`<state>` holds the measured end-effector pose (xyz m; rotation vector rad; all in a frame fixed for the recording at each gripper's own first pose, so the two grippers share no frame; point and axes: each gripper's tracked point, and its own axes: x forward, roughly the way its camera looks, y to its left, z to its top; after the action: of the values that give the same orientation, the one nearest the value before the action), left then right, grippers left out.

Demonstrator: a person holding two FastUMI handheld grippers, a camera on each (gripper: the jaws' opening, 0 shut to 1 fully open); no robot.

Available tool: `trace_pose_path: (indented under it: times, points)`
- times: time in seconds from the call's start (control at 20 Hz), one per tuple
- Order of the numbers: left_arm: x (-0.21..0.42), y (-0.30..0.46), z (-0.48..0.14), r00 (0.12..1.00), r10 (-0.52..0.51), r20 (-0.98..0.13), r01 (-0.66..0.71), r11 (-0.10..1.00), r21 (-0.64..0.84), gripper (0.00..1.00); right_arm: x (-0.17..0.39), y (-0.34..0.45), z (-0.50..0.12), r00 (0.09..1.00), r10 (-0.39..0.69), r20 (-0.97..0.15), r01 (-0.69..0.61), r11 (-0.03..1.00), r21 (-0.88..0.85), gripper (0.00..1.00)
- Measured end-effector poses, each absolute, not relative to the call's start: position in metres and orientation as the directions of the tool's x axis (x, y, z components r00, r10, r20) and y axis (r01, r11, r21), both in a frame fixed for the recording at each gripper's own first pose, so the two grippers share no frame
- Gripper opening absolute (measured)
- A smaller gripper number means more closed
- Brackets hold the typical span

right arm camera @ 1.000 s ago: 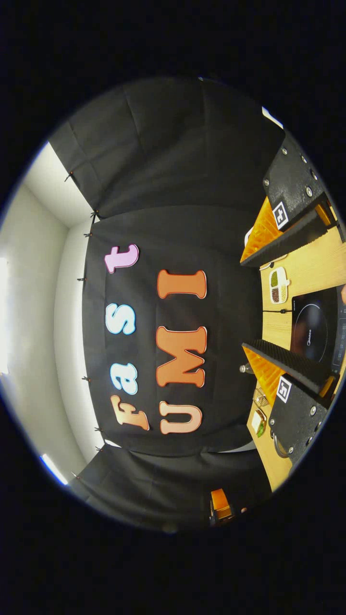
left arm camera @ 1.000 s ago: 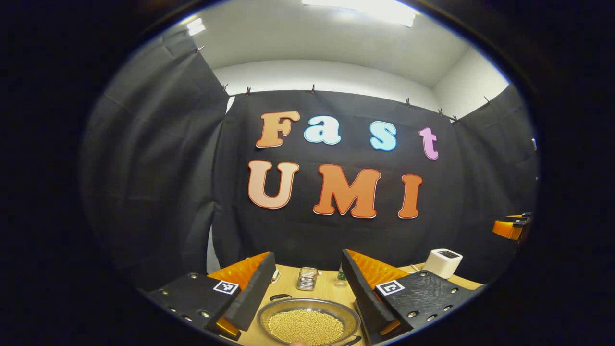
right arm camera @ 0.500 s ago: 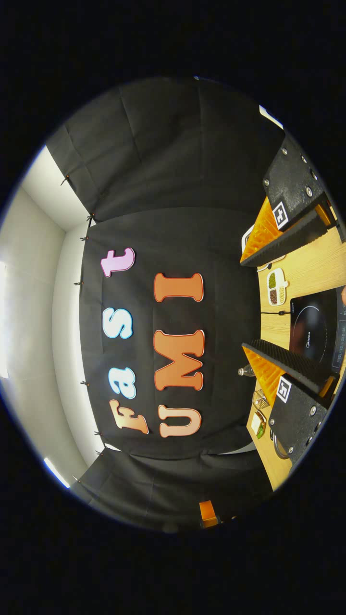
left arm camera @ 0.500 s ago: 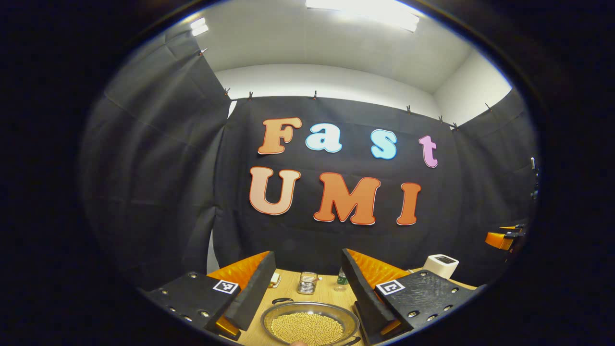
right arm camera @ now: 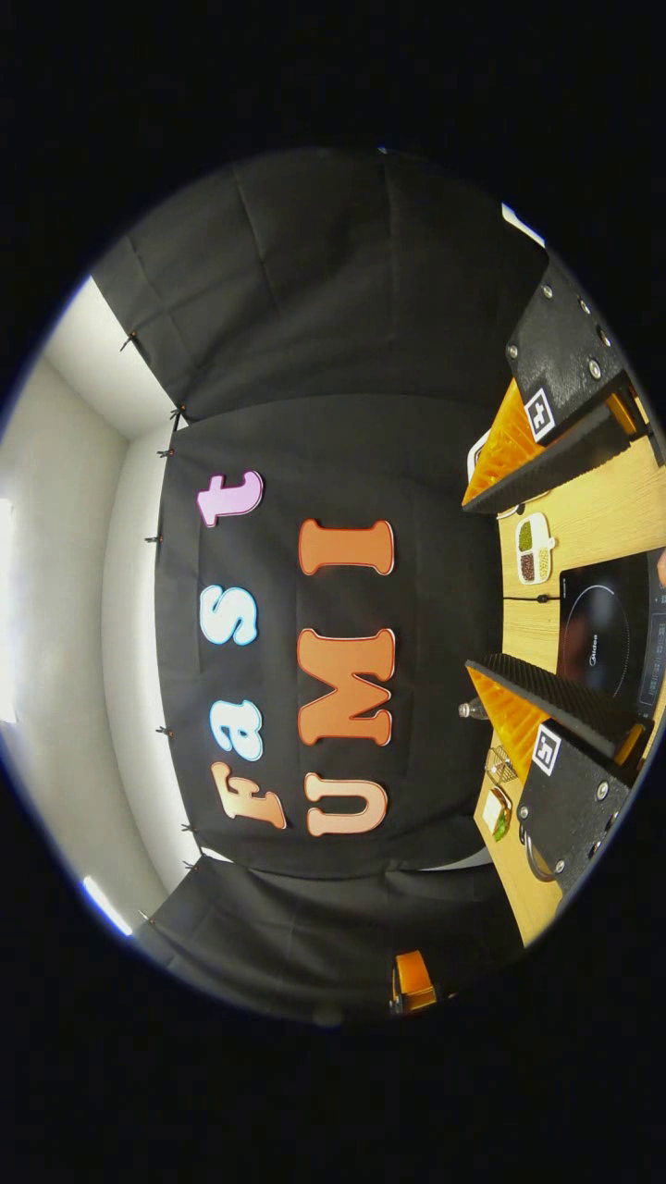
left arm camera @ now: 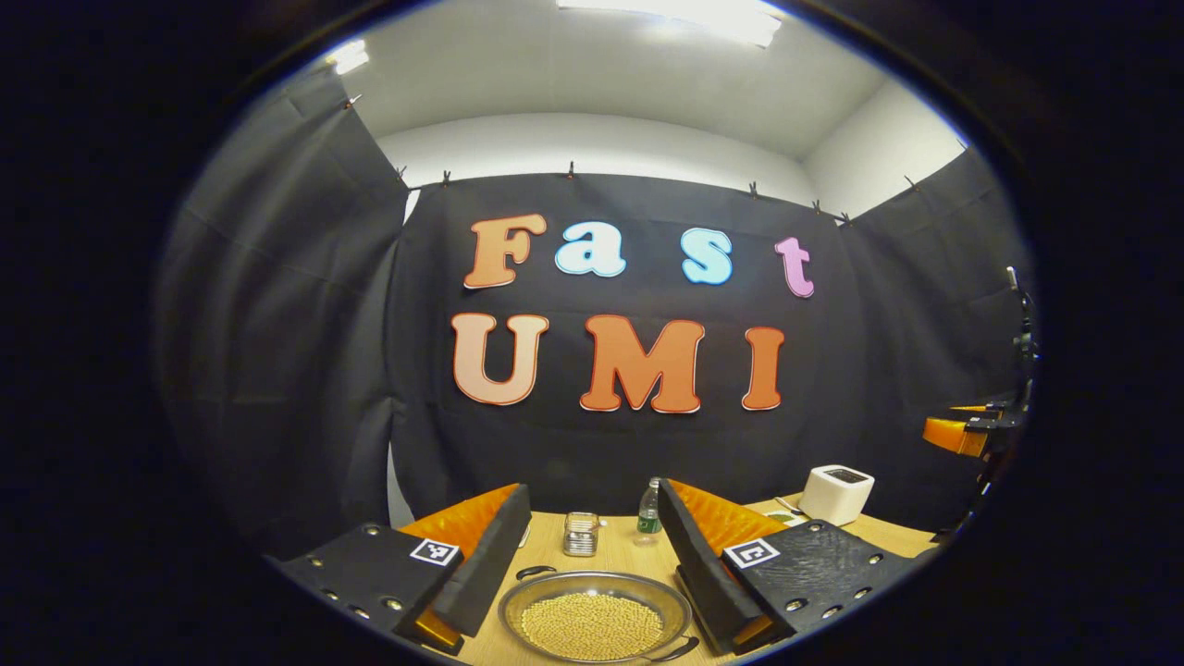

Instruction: First push the handle of the pot to place it horizontally, then grasp the pot with both hands and set it on the induction cooktop.

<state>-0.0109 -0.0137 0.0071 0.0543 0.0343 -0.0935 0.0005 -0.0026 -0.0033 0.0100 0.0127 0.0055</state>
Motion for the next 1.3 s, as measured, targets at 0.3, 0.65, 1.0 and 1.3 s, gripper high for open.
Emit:
trace_pose_path:
  times: [0.3,0.65,1.0,1.3]
  points:
    - [-0.009,-0.013,0.007,0.995,-0.099,-0.026,0.101,0.991,0.088,0.82,0.005,0.0,-0.01,1.0,0.013,-0.029,-0.013,1.0,0.015,0.95]
    - [-0.005,-0.018,-0.006,0.992,-0.113,-0.055,0.118,0.988,0.095,0.48,0.007,-0.002,-0.016,0.999,0.015,-0.041,-0.014,1.0,0.02,1.0]
    - [-0.003,-0.033,-0.017,0.98,-0.179,-0.086,0.187,0.979,0.086,0.1,0.009,-0.002,-0.019,0.999,0.018,-0.046,-0.018,1.0,0.015,1.0]
    - [-0.001,-0.034,-0.037,0.973,-0.203,-0.112,0.207,0.978,0.03,0.02,0.012,-0.006,-0.025,0.998,0.01,-0.059,-0.008,1.0,0.023,1.0]
